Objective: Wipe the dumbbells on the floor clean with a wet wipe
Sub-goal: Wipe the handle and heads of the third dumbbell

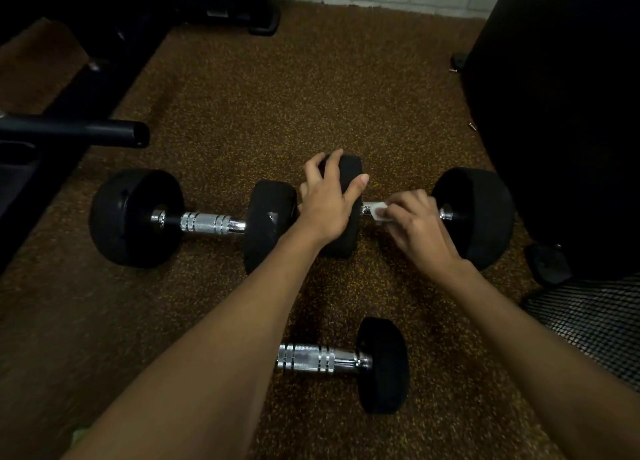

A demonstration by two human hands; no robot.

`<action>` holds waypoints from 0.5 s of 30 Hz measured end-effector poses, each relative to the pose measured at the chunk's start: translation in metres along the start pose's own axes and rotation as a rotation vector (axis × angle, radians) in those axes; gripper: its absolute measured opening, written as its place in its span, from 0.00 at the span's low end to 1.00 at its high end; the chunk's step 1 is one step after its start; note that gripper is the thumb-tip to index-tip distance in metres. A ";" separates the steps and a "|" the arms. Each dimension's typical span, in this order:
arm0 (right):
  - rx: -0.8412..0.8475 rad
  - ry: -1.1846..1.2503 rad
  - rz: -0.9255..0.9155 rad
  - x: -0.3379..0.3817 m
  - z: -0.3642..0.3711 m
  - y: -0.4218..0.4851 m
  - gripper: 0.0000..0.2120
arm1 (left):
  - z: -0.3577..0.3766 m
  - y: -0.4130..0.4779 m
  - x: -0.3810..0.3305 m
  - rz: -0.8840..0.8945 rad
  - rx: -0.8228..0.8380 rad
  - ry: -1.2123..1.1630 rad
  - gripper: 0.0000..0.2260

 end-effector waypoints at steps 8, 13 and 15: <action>0.055 0.055 -0.050 0.020 0.010 0.012 0.13 | -0.001 0.004 0.000 -0.005 -0.007 0.020 0.27; 0.031 -0.101 -0.064 0.007 0.023 -0.007 0.10 | -0.001 0.002 -0.001 0.009 -0.015 0.026 0.27; 0.002 -0.138 -0.049 0.003 0.024 -0.010 0.10 | 0.000 0.002 -0.001 0.004 -0.011 0.025 0.27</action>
Point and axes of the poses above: each hand's wrist, its own y-axis towards the middle knuckle, its own z-axis out of the palm, x = y × z, the point moved 1 cm from there along y, towards the middle knuckle, and after that the axes turned 11 degrees about x, right-handed, at the moved point
